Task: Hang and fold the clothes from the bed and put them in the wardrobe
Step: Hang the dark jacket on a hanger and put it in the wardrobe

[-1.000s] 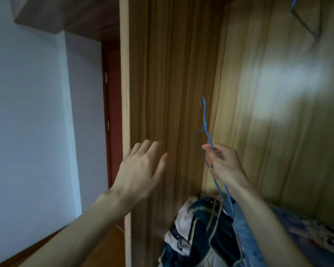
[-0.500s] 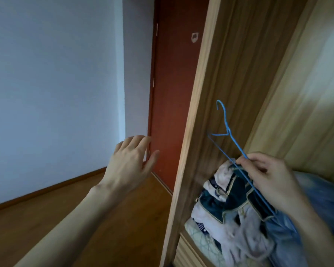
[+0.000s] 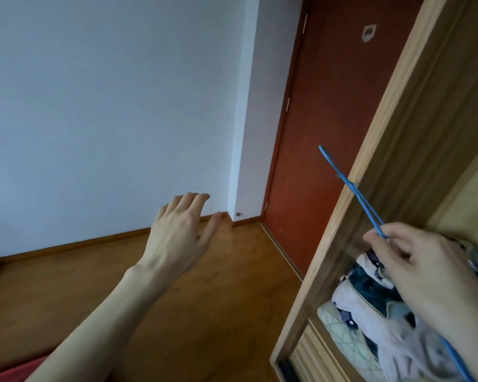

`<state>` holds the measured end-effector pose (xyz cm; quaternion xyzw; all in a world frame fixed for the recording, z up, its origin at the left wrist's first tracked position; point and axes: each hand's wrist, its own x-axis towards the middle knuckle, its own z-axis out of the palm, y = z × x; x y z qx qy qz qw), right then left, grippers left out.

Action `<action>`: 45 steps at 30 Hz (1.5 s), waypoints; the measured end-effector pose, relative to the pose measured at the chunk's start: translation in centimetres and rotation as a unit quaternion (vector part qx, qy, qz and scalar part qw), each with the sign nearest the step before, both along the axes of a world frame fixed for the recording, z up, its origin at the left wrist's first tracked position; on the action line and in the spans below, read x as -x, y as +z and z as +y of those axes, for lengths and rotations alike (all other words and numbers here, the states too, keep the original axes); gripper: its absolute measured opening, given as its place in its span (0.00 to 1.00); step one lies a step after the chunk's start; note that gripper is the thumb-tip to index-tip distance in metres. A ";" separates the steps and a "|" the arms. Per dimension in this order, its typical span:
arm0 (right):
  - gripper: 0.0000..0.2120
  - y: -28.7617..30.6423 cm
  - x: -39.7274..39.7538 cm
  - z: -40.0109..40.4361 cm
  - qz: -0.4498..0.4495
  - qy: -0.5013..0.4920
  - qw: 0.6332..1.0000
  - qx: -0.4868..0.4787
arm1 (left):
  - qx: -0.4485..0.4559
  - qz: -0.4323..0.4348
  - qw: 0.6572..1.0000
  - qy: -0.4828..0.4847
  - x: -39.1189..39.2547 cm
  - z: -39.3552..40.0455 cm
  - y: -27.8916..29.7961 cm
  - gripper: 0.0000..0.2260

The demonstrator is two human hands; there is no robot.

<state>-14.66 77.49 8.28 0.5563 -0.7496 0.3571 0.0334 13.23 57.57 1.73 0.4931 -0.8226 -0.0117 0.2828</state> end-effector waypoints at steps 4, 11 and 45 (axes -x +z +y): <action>0.07 0.1 -3.8 -1.5 -0.025 0.077 0.997 -0.003 | -0.002 -0.002 0.999 0.040 -4.2 0.2 -0.5 0.22; 0.09 -2.0 -9.6 -8.5 -0.182 0.245 0.952 0.012 | 0.001 0.008 0.994 0.109 -10.5 1.1 -0.8 0.21; 0.07 -9.6 -42.0 -29.6 -0.172 0.692 0.701 0.004 | 0.018 0.004 0.768 0.640 -31.4 16.5 -5.0 0.26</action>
